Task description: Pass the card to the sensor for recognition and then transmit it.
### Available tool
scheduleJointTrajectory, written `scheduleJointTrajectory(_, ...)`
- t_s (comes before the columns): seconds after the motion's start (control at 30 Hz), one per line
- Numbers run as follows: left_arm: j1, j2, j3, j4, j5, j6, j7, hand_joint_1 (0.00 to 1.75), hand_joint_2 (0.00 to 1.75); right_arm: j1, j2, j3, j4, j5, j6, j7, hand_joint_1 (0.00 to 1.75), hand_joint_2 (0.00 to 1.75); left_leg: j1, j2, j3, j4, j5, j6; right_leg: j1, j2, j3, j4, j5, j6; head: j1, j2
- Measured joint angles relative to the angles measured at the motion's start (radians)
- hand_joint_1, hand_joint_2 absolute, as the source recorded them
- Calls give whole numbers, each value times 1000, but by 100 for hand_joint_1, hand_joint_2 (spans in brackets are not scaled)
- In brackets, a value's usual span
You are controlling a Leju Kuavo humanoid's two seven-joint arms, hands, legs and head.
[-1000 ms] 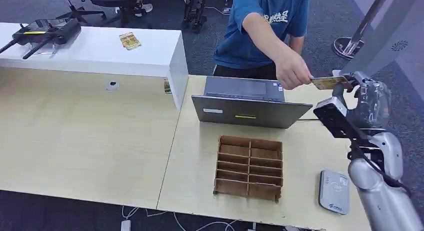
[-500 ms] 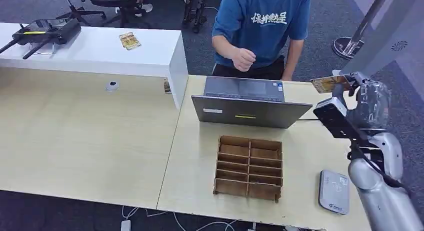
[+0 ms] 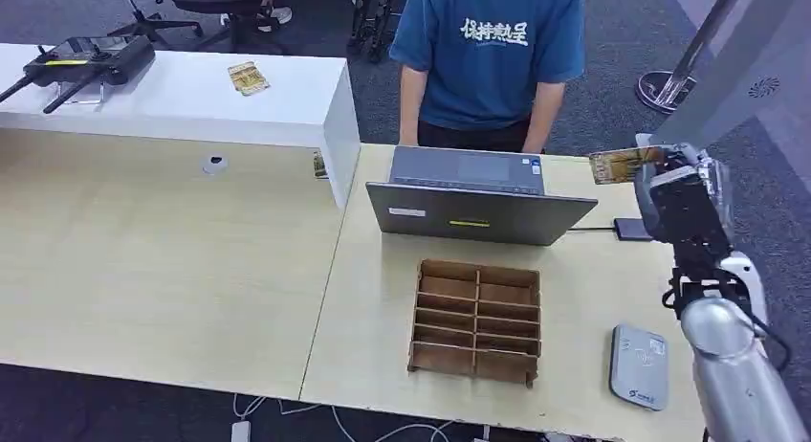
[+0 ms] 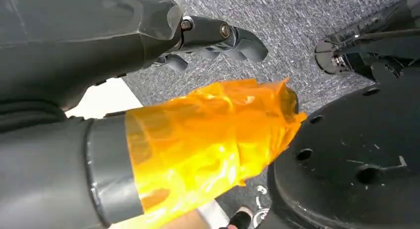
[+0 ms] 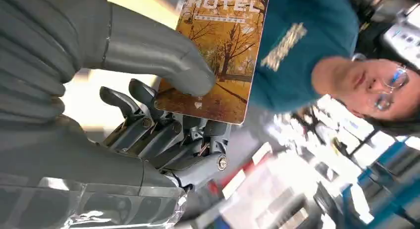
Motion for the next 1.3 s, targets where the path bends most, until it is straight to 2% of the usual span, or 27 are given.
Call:
scheduleJointTrajectory(0.13, 0, -2, 10, 0, 0, -1, 3, 0, 0, 8, 4, -47, 22, -189, 28, -16, 175, 175, 0, 0, 0, 0, 0, 0, 0, 0, 0, 0, 0, 0, 0, 0)
scheduleJointTrajectory(0.27, 1, -3, 21, 0, 0, -1, 3, 0, 0, 41, 2, -91, 29, -251, 27, -37, 175, 175, 0, 0, 0, 0, 0, 0, 0, 0, 0, 0, 0, 0, 0, 0)
scheduleJointTrajectory(0.57, 1, -3, 29, 0, -2, -1, 3, 0, 0, 112, -14, -160, 23, -287, 12, -61, 175, 175, 0, 0, 0, 0, 0, 0, 0, 0, -1, 0, 0, 0, 0, 0)
scheduleJointTrajectory(1.0, 6, -10, 47, 0, 3, 0, 3, 0, 0, 316, -66, -316, -42, -335, 17, -107, 175, 175, 0, -2, -1, 0, 0, 0, 0, -2, -1, -1, 0, 0, 0, 0)
scheduleJointTrajectory(1.3, 7, -13, 52, 0, 9, 0, 2, 0, 0, 433, -65, -408, -63, -344, 33, -117, 175, 175, 0, -2, -1, 0, 0, 0, 0, -2, -1, -1, 0, 0, 0, 0)
